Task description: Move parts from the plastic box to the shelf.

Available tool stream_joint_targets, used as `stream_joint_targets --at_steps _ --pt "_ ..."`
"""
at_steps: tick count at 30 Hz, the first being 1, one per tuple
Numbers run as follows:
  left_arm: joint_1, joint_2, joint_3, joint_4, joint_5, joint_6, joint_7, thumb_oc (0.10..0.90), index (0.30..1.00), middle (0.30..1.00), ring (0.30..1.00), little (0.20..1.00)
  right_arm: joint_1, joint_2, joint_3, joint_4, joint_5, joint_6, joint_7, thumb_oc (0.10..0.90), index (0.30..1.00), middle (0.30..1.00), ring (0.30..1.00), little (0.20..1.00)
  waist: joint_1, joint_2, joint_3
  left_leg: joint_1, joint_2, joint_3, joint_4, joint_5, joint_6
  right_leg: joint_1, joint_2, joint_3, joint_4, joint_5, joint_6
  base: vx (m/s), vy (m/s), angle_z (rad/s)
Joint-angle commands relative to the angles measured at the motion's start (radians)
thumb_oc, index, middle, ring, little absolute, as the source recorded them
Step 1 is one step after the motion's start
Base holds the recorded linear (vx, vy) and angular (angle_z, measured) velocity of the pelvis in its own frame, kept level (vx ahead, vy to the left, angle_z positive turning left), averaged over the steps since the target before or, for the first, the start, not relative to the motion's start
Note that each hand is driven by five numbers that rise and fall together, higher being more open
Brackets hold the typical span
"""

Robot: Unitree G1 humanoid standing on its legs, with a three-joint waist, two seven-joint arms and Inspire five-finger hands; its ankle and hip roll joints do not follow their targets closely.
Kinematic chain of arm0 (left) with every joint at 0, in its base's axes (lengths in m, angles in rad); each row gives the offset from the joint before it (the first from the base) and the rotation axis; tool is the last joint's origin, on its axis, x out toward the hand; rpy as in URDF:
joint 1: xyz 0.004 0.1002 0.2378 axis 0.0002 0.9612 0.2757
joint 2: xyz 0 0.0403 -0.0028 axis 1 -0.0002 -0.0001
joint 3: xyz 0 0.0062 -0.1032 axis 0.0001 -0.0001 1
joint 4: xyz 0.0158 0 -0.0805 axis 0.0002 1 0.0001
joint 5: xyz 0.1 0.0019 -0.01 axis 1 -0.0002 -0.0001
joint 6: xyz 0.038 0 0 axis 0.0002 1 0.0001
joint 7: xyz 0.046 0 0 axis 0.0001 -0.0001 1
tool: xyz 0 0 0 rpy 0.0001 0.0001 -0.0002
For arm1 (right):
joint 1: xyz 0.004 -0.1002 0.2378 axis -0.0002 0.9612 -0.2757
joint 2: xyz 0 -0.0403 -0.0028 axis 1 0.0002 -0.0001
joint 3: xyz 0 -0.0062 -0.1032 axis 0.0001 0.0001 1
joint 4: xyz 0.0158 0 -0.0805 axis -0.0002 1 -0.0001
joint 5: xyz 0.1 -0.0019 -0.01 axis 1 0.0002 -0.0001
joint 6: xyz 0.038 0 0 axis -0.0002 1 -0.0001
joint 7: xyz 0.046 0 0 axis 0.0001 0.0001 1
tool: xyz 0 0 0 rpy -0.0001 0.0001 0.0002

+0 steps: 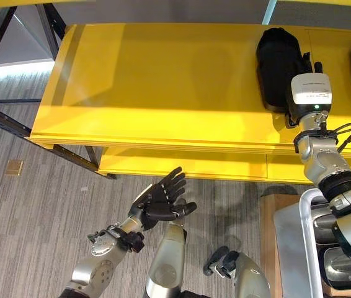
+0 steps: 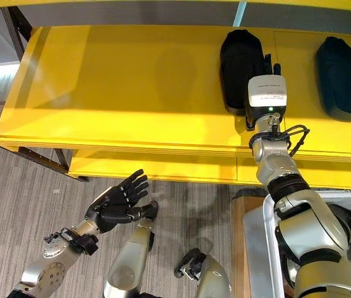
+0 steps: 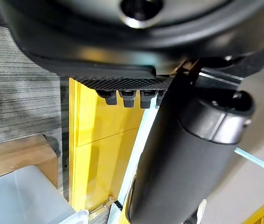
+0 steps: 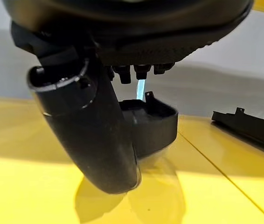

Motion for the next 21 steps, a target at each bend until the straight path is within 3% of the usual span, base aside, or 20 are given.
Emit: stream_joint_targets --at_steps 1,6,13,16,21 --pt "0.002 -0.035 0.007 -0.144 -0.013 -0.045 -0.024 0.9 1.0 1.0 1.0 1.0 -0.075 -0.075 -0.051 -0.037 0.006 -0.004 -0.082 0.9 1.0 1.0 1.0 1.0 -0.002 0.014 -0.04 0.071 0.021 0.009 -0.024 -0.105 0.002 0.033 0.06 0.042 -0.019 0.039 0.01 0.0 0.0 0.0" --pt "-0.008 -0.046 0.001 -0.153 -0.01 -0.039 -0.009 0.9 1.0 1.0 1.0 1.0 -0.04 -0.048 -0.055 -0.078 -0.011 -0.004 -0.102 0.9 1.0 1.0 1.0 1.0 -0.009 0.013 -0.038 0.076 0.023 0.013 -0.025 -0.105 0.003 0.037 0.062 0.046 -0.026 0.041 0.011 0.0 0.0 0.0" --pt "-0.003 -0.052 0.002 -0.155 -0.004 -0.048 0.001 0.9 1.0 1.0 1.0 1.0 0.03 -0.017 -0.089 -0.213 0.014 -0.085 -0.142 0.9 1.0 1.0 1.0 1.0 -0.026 0.013 -0.044 0.089 0.024 0.016 -0.033 -0.104 0.004 0.046 0.067 0.057 -0.044 0.047 0.015 0.0 0.0 0.0" --pt "0.008 -0.055 -0.002 -0.15 0.012 -0.052 0.027 0.9 1.0 1.0 1.0 1.0 0.102 0.002 -0.142 -0.337 -0.039 -0.117 -0.258 0.9 1.0 1.0 1.0 1.0 -0.045 0.015 -0.056 0.103 0.028 0.021 -0.037 -0.107 0.005 0.057 0.07 0.068 -0.059 0.05 0.016 0.02 0.052 -0.05" --pt "0.017 -0.057 -0.009 -0.145 0.002 -0.063 0.025 0.9 1.0 1.0 1.0 1.0 0.154 0.012 -0.197 -0.43 -0.077 -0.148 -0.341 0.9 1.0 1.0 1.0 1.0 -0.061 0.02 -0.07 0.114 0.032 0.024 -0.047 -0.105 0.004 0.066 0.079 0.076 -0.08 0.058 0.018 0.01 0.039 -0.01"
